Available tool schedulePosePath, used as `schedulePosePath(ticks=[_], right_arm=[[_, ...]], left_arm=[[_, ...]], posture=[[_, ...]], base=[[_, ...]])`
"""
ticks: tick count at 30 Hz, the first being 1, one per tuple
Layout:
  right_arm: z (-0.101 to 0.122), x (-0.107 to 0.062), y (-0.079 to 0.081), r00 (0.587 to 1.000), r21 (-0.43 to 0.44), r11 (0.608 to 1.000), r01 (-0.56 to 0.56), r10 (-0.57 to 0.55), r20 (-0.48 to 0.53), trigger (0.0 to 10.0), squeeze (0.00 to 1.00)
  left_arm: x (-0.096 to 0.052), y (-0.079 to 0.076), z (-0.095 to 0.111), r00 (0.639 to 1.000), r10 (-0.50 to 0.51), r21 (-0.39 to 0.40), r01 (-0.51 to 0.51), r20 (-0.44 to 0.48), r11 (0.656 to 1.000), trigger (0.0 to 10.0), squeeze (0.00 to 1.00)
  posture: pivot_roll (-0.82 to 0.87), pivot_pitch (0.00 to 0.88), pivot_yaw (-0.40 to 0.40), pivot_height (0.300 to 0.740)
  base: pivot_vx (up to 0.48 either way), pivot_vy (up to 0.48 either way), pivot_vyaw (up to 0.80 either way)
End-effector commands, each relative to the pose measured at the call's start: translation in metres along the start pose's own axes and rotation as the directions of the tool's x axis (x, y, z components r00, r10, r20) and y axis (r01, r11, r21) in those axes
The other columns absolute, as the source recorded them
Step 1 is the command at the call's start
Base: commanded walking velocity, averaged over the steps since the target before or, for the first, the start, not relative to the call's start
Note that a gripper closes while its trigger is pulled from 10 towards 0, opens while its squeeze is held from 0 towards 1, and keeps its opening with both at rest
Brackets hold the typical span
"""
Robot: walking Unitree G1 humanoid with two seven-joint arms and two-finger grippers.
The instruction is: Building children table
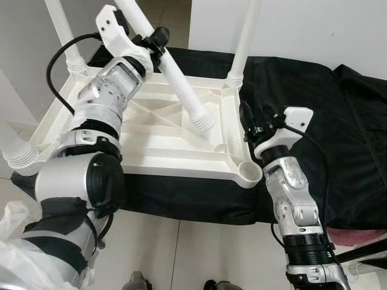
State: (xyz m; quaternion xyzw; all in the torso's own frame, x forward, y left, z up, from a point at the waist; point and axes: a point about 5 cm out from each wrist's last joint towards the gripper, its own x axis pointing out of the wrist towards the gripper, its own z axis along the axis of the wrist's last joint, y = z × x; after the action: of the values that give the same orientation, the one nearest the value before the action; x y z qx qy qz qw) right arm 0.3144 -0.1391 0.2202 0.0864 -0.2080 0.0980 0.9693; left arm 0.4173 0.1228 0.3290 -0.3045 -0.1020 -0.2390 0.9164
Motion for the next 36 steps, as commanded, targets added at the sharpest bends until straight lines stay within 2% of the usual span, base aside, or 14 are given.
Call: schedulePosePath(ticks=[1, 6, 8, 9, 11, 16, 19, 22, 24, 29, 30, 32, 33, 36], right_arm=[[0.003, 0.003, 0.002, 1.0, -0.019, 1.0, 0.01, -0.01, -0.003, 10.0, 0.0], [0.004, 0.006, 0.003, 1.0, -0.051, 0.999, 0.006, -0.006, -0.013, 10.0, 0.0], [0.007, 0.011, 0.005, 1.0, -0.065, 0.998, -0.01, 0.008, -0.026, 10.0, 0.0], [0.007, 0.011, 0.005, 1.0, -0.065, 0.998, -0.01, 0.008, -0.026, 10.0, 0.0], [0.009, 0.014, 0.007, 0.999, -0.094, 0.995, -0.035, 0.031, -0.037, 10.0, 0.0], [0.009, 0.015, 0.008, 0.997, -0.122, 0.991, -0.062, 0.056, -0.05, 10.0, 0.0], [0.01, 0.015, 0.01, 0.995, -0.144, 0.986, -0.083, 0.075, -0.061, 10.0, 0.0], [0.009, 0.016, 0.011, 0.993, -0.154, 0.982, -0.106, 0.096, -0.069, 10.0, 0.0], [0.008, 0.016, 0.015, 0.988, -0.155, 0.978, -0.142, 0.131, -0.079, 10.0, 0.0], [0.008, 0.015, 0.018, 0.98, -0.147, 0.971, -0.186, 0.173, -0.096, 10.0, 0.0], [0.008, 0.014, 0.019, 0.977, -0.143, 0.969, -0.2, 0.188, -0.098, 10.0, 0.12], [0.008, 0.013, 0.018, 0.976, -0.145, 0.967, -0.208, 0.195, -0.1, 10.0, 0.12], [0.009, 0.012, 0.018, 0.973, -0.122, 0.968, -0.219, 0.207, -0.102, 10.0, 1.0], [0.01, 0.01, 0.018, 0.968, -0.122, 0.963, -0.24, 0.227, -0.107, 10.0, 1.0]], left_arm=[[0.0, -0.01, 0.002, 0.997, -0.07, 0.052, 0.068, 0.031, 0.996, 10.0, 0.0], [-0.001, -0.013, 0.001, 0.997, -0.068, 0.083, 0.064, 0.043, 0.994, 10.0, 0.0], [-0.003, -0.023, 0.002, 0.993, -0.097, 0.126, 0.087, 0.068, 0.988, 10.0, 0.0], [-0.003, -0.023, 0.002, 0.993, -0.097, 0.126, 0.087, 0.068, 0.988, 10.0, 0.0], [-0.005, -0.03, 0.002, 0.989, -0.112, 0.177, 0.094, 0.092, 0.98, 10.0, 0.0], [-0.008, -0.044, -0.004, 0.98, -0.165, 0.215, 0.14, 0.108, 0.967, 10.0, 0.0], [-0.011, -0.061, -0.015, 0.967, -0.232, 0.28, 0.195, 0.105, 0.94, 10.0, 0.0], [-0.013, -0.07, -0.021, 0.961, -0.257, 0.315, 0.214, 0.102, 0.925, 10.0, 0.0], [-0.015, -0.078, -0.027, 0.954, -0.284, 0.37, 0.232, 0.093, 0.9, 10.0, 0.0], [-0.017, -0.089, -0.037, 0.947, -0.314, 0.396, 0.261, 0.074, 0.88, 10.0, 0.0], [-0.018, -0.09, -0.039, 0.945, -0.319, 0.408, 0.265, 0.069, 0.874, 10.0, 0.0], [-0.018, -0.092, -0.042, 0.945, -0.322, 0.414, 0.268, 0.065, 0.87, 10.0, 0.0], [-0.018, -0.096, -0.044, 0.941, -0.334, 0.426, 0.277, 0.062, 0.861, 10.0, 0.0], [-0.019, -0.103, -0.048, 0.935, -0.349, 0.439, 0.289, 0.06, 0.851, 10.0, 0.0]], posture=[[0.01, 0.087, -0.057, 0.74], [0.01, 0.096, -0.057, 0.74], [0.02, 0.101, -0.054, 0.74], [0.02, 0.101, -0.054, 0.74], [0.02, 0.098, -0.049, 0.74], [0.02, 0.099, -0.046, 0.74], [0.03, 0.099, -0.051, 0.74], [0.03, 0.099, -0.053, 0.74], [0.03, 0.096, -0.051, 0.74], [0.03, 0.089, -0.045, 0.74], [0.03, 0.089, -0.045, 0.74], [0.02, 0.089, -0.044, 0.74], [0.02, 0.089, -0.045, 0.74], [0.01, 0.089, -0.043, 0.74]], base=[[0.0, 0.0, 0.0], [0.0, 0.0, 0.0], [0.0, 0.0, 0.0], [0.0, 0.0, 0.0], [0.0, 0.0, 0.0], [0.0, 0.0, 0.0], [0.0, 0.0, 0.0], [0.0, 0.0, 0.0], [0.0, 0.0, 0.0], [0.0, 0.0, 0.0], [0.0, 0.0, 0.0], [0.0, 0.0, 0.0], [0.0, 0.0, 0.0], [0.0, 0.0, 0.0]])
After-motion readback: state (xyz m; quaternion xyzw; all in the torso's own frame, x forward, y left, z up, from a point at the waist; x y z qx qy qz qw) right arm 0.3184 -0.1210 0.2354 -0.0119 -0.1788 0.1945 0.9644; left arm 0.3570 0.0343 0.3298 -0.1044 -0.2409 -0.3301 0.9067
